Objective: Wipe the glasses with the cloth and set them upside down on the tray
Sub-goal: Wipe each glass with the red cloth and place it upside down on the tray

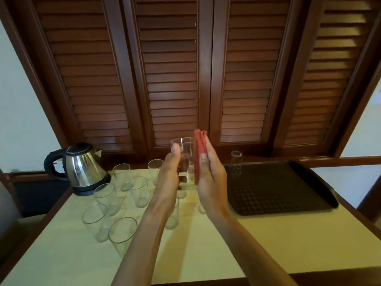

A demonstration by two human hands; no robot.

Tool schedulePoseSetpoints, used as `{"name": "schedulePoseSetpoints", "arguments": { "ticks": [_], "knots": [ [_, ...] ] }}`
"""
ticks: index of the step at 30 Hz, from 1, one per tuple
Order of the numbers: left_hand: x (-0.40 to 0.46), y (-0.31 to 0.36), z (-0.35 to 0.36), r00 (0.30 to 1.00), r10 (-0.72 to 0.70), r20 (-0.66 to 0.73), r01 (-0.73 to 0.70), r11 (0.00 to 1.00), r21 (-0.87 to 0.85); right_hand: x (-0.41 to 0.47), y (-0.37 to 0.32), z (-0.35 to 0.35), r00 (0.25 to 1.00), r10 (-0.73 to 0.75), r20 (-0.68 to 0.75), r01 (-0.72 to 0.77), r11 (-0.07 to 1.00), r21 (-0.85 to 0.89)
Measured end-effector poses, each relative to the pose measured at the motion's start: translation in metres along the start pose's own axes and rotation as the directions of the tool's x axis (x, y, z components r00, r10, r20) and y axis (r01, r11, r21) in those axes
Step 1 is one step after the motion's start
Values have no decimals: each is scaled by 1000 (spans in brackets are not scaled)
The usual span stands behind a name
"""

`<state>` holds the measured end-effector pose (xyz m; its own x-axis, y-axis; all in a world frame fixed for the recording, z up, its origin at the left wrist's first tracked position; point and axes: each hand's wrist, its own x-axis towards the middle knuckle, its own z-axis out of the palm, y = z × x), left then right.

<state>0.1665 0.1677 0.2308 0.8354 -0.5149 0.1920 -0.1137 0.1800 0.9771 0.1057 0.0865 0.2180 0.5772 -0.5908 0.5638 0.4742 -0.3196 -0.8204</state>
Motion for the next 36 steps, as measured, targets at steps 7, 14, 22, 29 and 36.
{"name": "schedulePoseSetpoints", "arguments": {
  "ticks": [7, 14, 22, 29, 36],
  "knots": [
    [-1, -2, -1, 1000, 10, 5, -10, 998, -70, -12, -5, 4, 998, -38, 46, 43, 994, -98],
    [3, 2, -3, 998, 34, -54, -36, 999, -30, -30, -5, -2, 994, 66, 81, -63, 997, -39],
    [-6, -12, 2, 997, 61, -39, -66, 988, -141, -4, 2, -2, 998, 58, -5, -58, 998, -2],
    [-7, -13, 3, 999, -24, -30, 20, 991, -129, -3, 0, 2, 1000, 5, 7, -5, 997, -76],
    [5, -6, -2, 981, 142, -129, -146, 989, -20, -28, -10, 3, 997, 17, 72, -14, 999, -50]
  ]
}}
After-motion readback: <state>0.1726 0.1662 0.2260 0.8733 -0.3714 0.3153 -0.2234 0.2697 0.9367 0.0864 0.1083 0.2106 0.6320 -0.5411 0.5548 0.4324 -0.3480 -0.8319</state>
